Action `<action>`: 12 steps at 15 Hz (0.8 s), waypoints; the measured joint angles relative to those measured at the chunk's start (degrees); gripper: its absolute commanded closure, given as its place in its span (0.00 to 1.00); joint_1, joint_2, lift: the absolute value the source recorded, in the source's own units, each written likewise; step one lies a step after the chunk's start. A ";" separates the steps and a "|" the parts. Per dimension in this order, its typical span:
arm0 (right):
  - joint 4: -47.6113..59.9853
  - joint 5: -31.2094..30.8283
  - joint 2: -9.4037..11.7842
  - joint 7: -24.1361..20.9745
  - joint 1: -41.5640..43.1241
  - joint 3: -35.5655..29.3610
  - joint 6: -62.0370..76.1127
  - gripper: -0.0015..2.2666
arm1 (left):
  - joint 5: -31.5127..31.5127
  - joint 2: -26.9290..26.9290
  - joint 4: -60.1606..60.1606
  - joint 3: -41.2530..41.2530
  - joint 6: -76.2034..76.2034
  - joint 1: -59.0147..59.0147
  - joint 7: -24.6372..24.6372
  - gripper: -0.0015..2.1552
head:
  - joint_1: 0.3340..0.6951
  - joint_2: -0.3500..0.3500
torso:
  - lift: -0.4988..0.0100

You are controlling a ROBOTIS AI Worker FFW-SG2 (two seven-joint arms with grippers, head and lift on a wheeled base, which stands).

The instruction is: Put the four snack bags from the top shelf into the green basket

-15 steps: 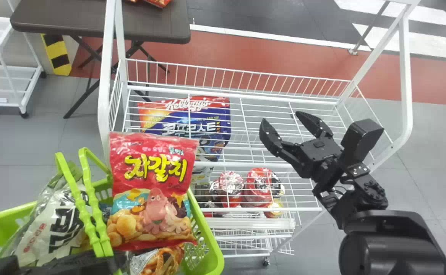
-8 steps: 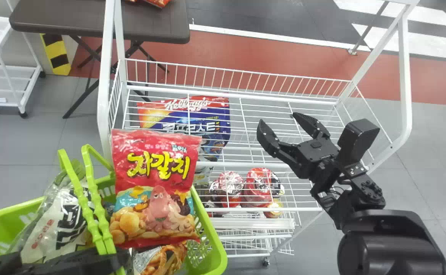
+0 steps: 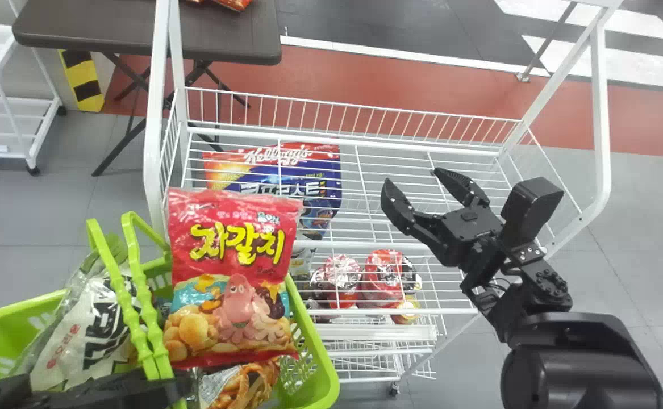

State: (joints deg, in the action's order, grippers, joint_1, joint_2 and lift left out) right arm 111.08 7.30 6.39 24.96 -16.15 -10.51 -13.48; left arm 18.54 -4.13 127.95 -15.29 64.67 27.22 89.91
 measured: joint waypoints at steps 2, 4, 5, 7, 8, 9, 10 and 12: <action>0.24 0.18 0.01 0.00 -0.30 -0.06 -0.02 0.04 | 0.02 0.00 0.15 0.00 -0.02 0.30 0.00 1.00 | 1.00 0.15 | 0.97; 0.63 0.30 0.02 0.00 -0.67 -0.12 -0.02 0.04 | 0.07 0.00 0.41 0.00 -0.02 0.65 0.00 1.00 | 1.00 0.14 | 0.97; 0.79 0.36 0.02 0.00 -0.86 -0.13 -0.02 0.04 | 0.08 0.00 0.50 0.00 -0.02 0.84 0.00 1.00 | 1.00 0.14 | 0.97; 1.15 0.45 0.02 0.00 -1.28 -0.15 -0.02 0.04 | 0.09 0.01 0.66 0.00 -0.02 1.20 0.00 1.00 | 1.00 0.14 | 0.97; 1.31 0.49 0.02 0.00 -1.46 -0.20 -0.01 0.04 | 0.09 0.03 0.78 0.00 -0.02 1.38 0.00 1.00 | 1.00 0.14 | 0.97; 1.45 0.51 0.02 -0.01 -1.63 -0.25 0.00 0.04 | 0.09 0.06 0.95 0.00 -0.02 1.57 0.00 1.00 | 1.00 0.14 | 0.97; 1.53 0.55 0.00 -0.03 -1.77 -0.31 0.00 0.04 | 0.09 0.08 1.11 0.00 -0.02 1.80 0.00 1.00 | 1.00 0.14 | 0.97; 1.60 0.74 -0.04 -0.04 -1.99 -0.45 -0.01 0.04 | 0.09 0.09 1.25 0.00 -0.12 2.14 0.00 1.00 | 1.00 0.13 | 0.97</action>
State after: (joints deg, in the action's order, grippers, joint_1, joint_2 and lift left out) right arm 112.68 8.04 6.36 24.91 -18.15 -10.96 -13.49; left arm 18.63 -4.04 129.20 -15.29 64.55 29.36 89.91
